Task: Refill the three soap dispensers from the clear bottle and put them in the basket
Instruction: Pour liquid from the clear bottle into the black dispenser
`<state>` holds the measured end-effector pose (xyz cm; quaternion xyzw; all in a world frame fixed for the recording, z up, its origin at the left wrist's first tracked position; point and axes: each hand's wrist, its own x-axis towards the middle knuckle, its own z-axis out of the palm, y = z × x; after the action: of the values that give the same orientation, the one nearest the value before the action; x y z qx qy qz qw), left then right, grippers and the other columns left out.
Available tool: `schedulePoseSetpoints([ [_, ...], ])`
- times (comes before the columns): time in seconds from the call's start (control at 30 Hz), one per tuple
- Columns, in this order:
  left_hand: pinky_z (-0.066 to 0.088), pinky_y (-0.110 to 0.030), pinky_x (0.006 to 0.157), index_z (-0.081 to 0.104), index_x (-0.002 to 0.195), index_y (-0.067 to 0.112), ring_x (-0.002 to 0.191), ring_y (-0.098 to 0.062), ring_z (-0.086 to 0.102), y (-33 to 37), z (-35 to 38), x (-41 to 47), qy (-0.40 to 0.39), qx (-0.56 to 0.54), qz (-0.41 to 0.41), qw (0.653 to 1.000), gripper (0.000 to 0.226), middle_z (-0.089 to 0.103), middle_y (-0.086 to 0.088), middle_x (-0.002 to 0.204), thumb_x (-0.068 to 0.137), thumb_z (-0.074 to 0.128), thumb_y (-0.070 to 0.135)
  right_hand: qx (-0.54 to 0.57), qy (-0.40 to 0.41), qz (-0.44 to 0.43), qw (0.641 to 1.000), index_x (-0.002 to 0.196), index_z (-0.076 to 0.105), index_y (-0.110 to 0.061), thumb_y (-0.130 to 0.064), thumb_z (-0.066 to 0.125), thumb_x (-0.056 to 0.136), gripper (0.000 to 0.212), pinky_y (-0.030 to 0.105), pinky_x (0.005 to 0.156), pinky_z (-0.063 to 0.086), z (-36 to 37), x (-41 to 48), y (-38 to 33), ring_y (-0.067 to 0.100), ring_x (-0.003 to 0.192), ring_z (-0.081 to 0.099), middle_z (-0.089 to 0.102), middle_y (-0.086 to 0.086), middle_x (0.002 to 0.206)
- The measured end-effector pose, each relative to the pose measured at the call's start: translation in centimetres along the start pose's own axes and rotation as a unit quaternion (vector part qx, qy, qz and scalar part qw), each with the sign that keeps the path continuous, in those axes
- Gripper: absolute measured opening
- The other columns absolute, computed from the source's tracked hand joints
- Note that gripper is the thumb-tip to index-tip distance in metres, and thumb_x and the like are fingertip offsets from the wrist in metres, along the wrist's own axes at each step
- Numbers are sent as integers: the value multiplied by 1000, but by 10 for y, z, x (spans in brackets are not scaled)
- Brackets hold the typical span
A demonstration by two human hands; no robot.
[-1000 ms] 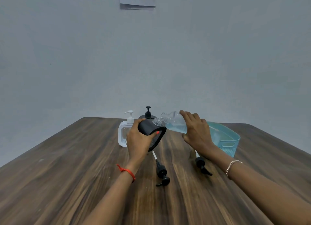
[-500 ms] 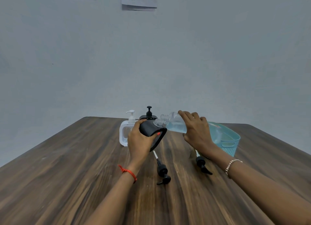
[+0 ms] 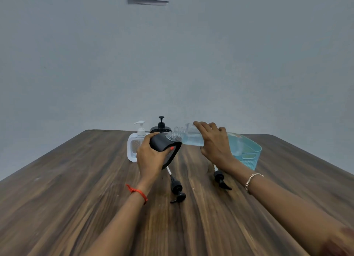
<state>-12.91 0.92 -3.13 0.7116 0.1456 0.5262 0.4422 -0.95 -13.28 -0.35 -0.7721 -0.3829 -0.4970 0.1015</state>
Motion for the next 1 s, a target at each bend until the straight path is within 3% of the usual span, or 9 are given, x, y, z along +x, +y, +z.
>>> schedulePoseSetpoints([
  [1.0,39,-16,79,60,113,14,95,-9,52,-1,3,-7,-6,-27,-15,999,58,57,7,99,61,85,18,-1,9,-8,1000,113,57,-13,8,77,39,80,39,64,48,-1,-4,5,29,80,63,68,5,100],
])
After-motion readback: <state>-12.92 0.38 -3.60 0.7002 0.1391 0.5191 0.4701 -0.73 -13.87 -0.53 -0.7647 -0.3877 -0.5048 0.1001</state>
